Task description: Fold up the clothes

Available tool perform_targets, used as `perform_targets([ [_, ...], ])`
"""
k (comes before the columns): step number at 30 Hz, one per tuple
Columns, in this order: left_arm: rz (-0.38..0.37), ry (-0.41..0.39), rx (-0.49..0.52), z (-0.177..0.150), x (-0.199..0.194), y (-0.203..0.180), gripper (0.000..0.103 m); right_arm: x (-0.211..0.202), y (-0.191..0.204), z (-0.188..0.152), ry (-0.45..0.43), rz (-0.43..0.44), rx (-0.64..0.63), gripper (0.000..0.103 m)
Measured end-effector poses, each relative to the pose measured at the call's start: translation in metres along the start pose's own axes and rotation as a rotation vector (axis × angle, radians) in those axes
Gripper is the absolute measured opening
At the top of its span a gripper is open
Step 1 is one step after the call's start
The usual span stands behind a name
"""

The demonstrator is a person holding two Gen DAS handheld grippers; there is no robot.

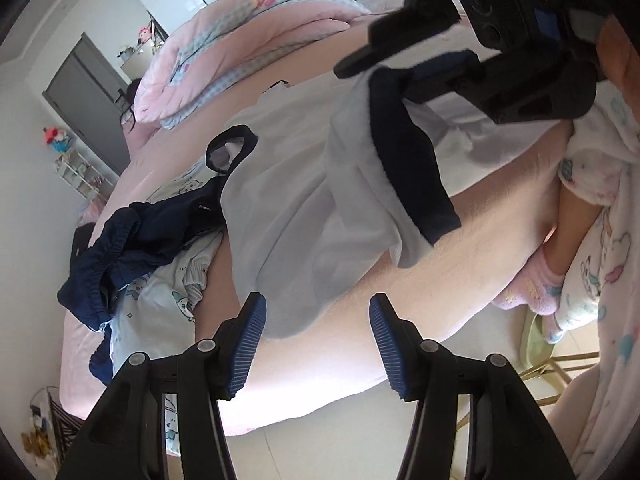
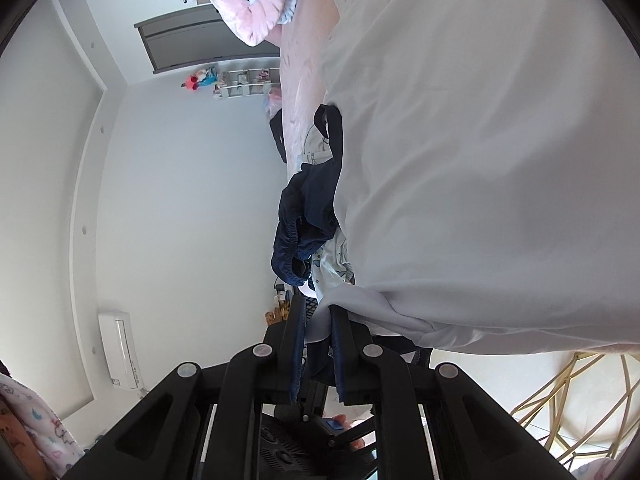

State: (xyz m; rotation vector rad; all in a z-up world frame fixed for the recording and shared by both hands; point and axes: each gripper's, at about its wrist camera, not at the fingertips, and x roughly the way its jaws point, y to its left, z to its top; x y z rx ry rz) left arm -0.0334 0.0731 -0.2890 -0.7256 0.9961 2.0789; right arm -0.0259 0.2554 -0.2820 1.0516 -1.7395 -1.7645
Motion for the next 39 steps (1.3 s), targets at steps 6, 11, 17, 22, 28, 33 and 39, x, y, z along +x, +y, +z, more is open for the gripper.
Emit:
perform_targets([
  [6,0.223,-0.126,0.184,0.002,-0.014,-0.026,0.051,-0.002,-0.003,-0.001,0.005,0.005,0.023,0.011],
  [11,0.320,-0.193,0.381,-0.006,-0.009,-0.055,0.051,-0.004,-0.004,0.000,-0.003,0.024,0.041,0.011],
  [17,0.378,-0.196,0.424,-0.007,0.004,-0.063,0.053,-0.007,0.000,-0.001,-0.008,0.016,0.038,0.011],
  [22,0.442,-0.211,0.432,0.002,0.008,-0.066,0.054,-0.004,0.000,-0.002,0.003,0.013,0.039,0.011],
  [28,0.359,-0.254,0.441,0.010,-0.003,-0.061,0.039,-0.006,-0.002,-0.001,0.002,-0.009,0.042,0.012],
  [33,0.270,-0.271,0.445,0.014,-0.016,-0.050,0.019,-0.009,-0.002,0.000,-0.003,-0.060,0.030,0.014],
  [39,0.153,-0.204,0.318,0.029,-0.021,-0.021,0.017,-0.011,0.011,-0.003,0.009,-0.274,-0.071,0.056],
])
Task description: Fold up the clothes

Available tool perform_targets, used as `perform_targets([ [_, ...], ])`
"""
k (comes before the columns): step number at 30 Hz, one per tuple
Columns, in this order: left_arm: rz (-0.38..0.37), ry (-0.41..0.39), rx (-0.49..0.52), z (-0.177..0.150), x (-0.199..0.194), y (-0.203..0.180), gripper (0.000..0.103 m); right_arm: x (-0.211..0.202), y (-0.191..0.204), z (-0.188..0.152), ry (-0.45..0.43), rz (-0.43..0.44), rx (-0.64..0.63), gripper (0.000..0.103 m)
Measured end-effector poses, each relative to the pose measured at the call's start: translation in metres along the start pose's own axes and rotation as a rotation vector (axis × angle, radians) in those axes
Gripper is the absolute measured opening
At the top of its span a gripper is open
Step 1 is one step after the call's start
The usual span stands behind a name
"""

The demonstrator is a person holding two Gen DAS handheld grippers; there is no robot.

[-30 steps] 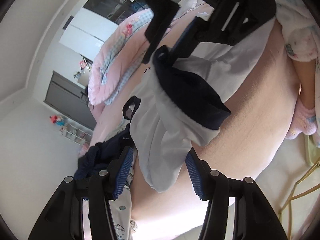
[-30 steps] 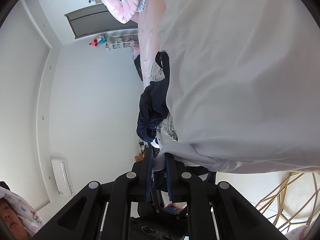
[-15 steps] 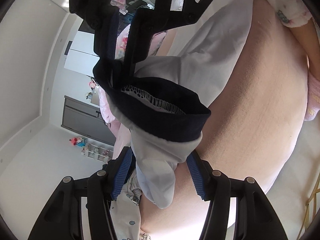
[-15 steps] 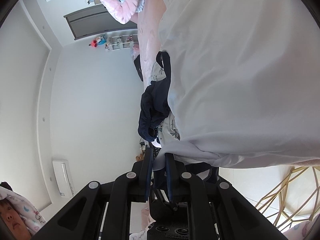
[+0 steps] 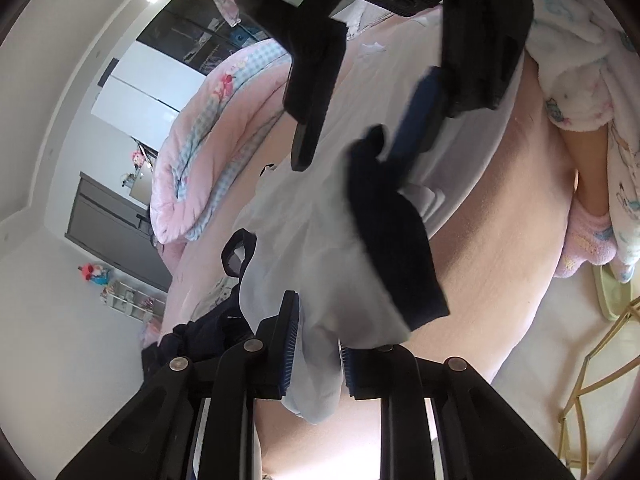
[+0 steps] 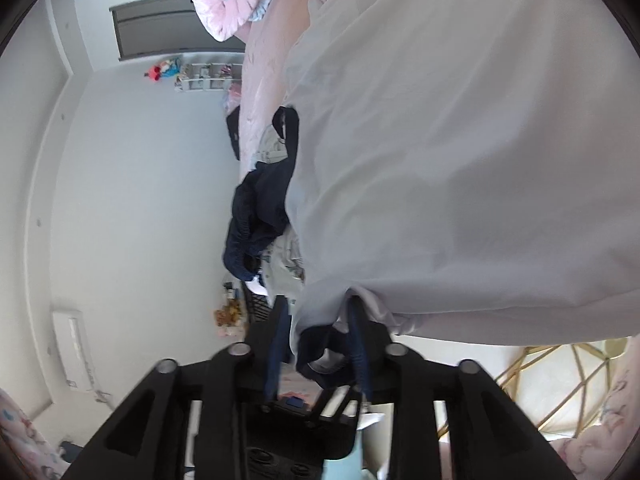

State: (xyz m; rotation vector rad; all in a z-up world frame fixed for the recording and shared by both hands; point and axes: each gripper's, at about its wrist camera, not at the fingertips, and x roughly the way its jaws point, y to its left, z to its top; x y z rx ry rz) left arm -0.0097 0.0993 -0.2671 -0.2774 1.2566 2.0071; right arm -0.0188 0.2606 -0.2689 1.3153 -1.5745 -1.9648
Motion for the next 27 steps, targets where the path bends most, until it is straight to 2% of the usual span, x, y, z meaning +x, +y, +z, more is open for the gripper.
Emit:
perform_targets([
  [2,-0.029,0.009,-0.056,0.001,0.002,0.010,0.017,-0.002,0.012,-0.004,0.013,-0.089,-0.088,0.069],
  [10,-0.149,0.044,-0.211,0.003,0.018,0.041,0.017,-0.010,0.067,-0.034,0.009,-0.406,-0.495,0.069],
  [14,-0.259,0.092,-0.322,-0.005,0.021,0.047,0.017,-0.015,0.075,-0.047,-0.013,-0.556,-0.631,0.069],
  [18,-0.397,0.144,-0.461,-0.009,0.031,0.064,0.017,0.000,0.075,-0.055,-0.024,-0.736,-0.799,0.069],
  [19,-0.427,0.153,-0.492,-0.010,0.034,0.068,0.017,0.004,0.072,-0.055,-0.003,-0.752,-0.815,0.069],
  [22,-0.490,0.180,-0.562,-0.011,0.043,0.081,0.017,0.012,0.066,-0.048,0.046,-0.714,-0.802,0.069],
  [25,-0.529,0.206,-0.593,-0.012,0.051,0.086,0.017,0.021,0.064,-0.045,0.062,-0.757,-0.826,0.069],
  [27,-0.553,0.223,-0.611,-0.013,0.056,0.089,0.017,0.025,0.059,-0.041,0.083,-0.749,-0.806,0.069],
])
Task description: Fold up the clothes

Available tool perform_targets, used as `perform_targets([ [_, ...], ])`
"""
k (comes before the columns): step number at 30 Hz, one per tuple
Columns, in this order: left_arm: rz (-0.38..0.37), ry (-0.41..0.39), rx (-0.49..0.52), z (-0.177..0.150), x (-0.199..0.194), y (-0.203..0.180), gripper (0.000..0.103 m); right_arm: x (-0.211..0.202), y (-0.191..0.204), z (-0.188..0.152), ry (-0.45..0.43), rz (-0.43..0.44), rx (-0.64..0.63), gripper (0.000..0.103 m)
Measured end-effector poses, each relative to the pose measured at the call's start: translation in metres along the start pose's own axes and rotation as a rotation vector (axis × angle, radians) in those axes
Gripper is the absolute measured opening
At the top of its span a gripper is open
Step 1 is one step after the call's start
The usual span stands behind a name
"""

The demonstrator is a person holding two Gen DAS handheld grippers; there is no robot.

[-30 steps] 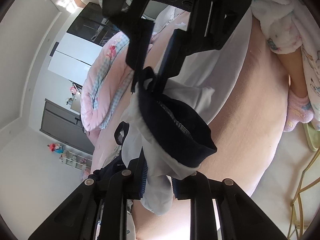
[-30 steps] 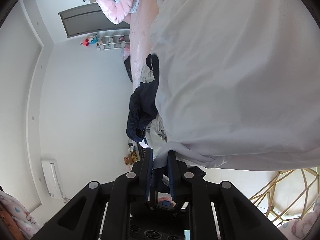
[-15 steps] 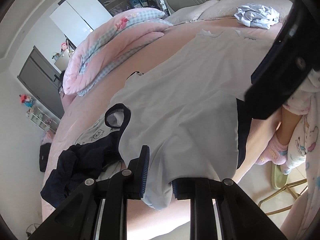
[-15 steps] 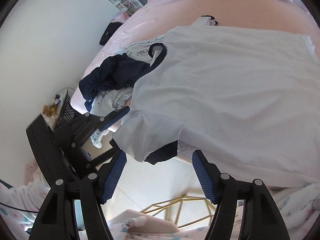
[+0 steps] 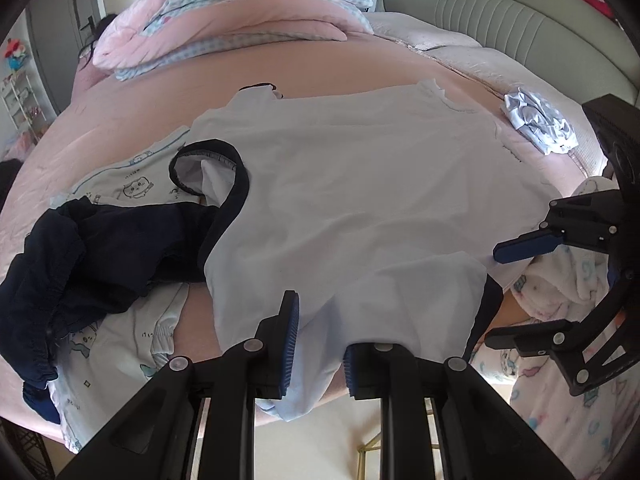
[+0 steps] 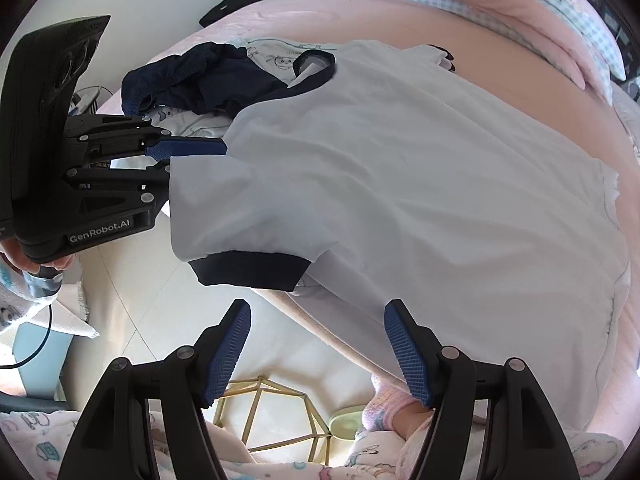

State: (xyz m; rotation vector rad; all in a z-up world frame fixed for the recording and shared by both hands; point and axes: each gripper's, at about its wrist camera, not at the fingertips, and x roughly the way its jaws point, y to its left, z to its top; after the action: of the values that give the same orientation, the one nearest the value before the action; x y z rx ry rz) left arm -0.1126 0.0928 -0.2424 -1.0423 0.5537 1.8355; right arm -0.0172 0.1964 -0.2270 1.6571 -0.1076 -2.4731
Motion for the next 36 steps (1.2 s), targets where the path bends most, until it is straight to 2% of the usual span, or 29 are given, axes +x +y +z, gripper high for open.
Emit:
perform_targets([
  [3,-0.041,0.025,-0.020,0.001,0.003,0.002,0.017,0.007,-0.006,-0.001,0.028,-0.021,0.029,0.069],
  [7,-0.076,0.039,-0.036,0.002,0.002,0.003,0.017,0.003,-0.013,0.002,0.015,-0.012,0.064,0.069],
  [10,-0.098,0.038,-0.059,0.004,-0.002,0.006,0.017,0.003,-0.008,0.005,0.013,-0.018,0.031,0.069],
  [14,-0.108,0.042,-0.075,0.007,-0.004,0.011,0.017,0.015,-0.003,0.008,0.055,-0.047,-0.002,0.069],
  [19,-0.116,0.053,-0.090,0.010,-0.002,0.015,0.017,0.014,0.009,0.021,0.010,-0.072,-0.048,0.069],
  [23,-0.112,0.059,-0.101,0.011,0.000,0.017,0.017,0.011,0.009,0.032,-0.045,-0.029,-0.034,0.069],
  [29,-0.106,0.059,-0.106,0.016,0.000,0.021,0.017,-0.002,-0.008,0.041,-0.166,0.098,0.124,0.069],
  [36,-0.111,0.084,-0.130,0.023,0.012,0.028,0.017,0.005,-0.028,0.054,-0.174,0.111,0.196,0.069],
])
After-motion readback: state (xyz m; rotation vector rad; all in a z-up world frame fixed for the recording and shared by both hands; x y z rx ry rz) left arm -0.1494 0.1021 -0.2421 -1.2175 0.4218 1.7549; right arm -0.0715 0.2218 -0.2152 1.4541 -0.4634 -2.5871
